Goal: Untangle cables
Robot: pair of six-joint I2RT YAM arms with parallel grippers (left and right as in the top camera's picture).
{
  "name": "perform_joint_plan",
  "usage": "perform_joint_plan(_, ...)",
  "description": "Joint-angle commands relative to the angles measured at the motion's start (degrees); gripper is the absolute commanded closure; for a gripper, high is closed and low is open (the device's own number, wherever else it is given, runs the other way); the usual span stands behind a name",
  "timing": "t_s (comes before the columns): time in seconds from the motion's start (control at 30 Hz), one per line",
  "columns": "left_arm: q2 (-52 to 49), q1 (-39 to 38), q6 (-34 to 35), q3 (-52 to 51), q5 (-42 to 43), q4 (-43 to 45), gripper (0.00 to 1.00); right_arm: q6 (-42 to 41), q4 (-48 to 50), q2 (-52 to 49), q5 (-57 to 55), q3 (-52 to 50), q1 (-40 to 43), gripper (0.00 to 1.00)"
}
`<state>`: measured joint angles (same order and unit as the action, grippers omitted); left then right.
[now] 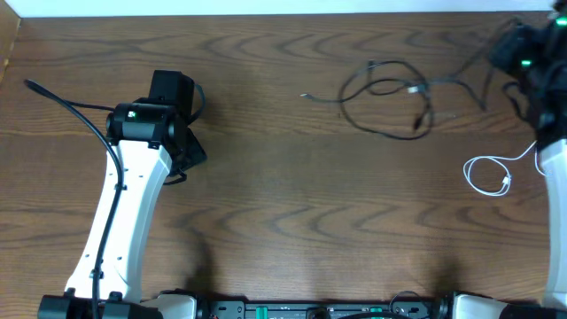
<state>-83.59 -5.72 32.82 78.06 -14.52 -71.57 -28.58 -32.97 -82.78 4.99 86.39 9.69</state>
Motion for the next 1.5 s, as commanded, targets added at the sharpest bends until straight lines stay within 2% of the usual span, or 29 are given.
perform_joint_plan(0.0, 0.00, 0.17, 0.31, -0.39, -0.74, 0.42, 0.25, -1.22, 0.81, 1.07, 16.11, 0.28, 2.45, 0.99)
perform_joint_plan(0.2, 0.00, 0.17, 0.31, -0.39, 2.47, 2.03, 0.25, -1.16, 9.66, 0.92, 39.01, 0.28, -1.01, 0.99)
perform_joint_plan(0.33, 0.00, 0.17, 0.28, -0.39, 2.56, 2.75, 0.25, -1.22, 19.26, 0.92, 48.41, 0.28, -6.58, 0.99)
perform_joint_plan(0.57, 0.00, 0.17, 0.28, -0.39, 2.56, 4.13, 0.25, -1.84, 29.27, 0.92, 48.83, 0.28, -18.43, 0.99)
perform_joint_plan(0.7, 0.00, 0.17, 0.28, -0.39, 3.65, 4.46, 0.25, -1.84, 30.60, 0.92, 42.99, 0.28, -22.40, 0.99)
perform_joint_plan(0.9, 0.00, 0.17, 0.28, -0.39, 3.63, 4.59, 0.25, -1.53, 27.02, 0.92, 33.79, 0.28, -22.84, 0.99)
perform_joint_plan(1.17, 0.00, 0.17, 0.28, -0.39, 4.28, 4.66, 0.25, 6.03, 11.10, 0.61, 16.00, 0.28, -22.38, 0.99)
perform_joint_plan(1.3, 0.00, 0.13, 0.20, -0.39, 9.77, 6.32, 0.25, 8.79, 4.15, 0.13, 16.96, 0.26, -22.58, 0.99)
perform_joint_plan(1.47, 0.00, 0.13, -3.50, -0.39, 19.63, 11.34, 0.25, 12.63, -5.53, 0.09, 23.50, 0.22, -24.20, 0.99)
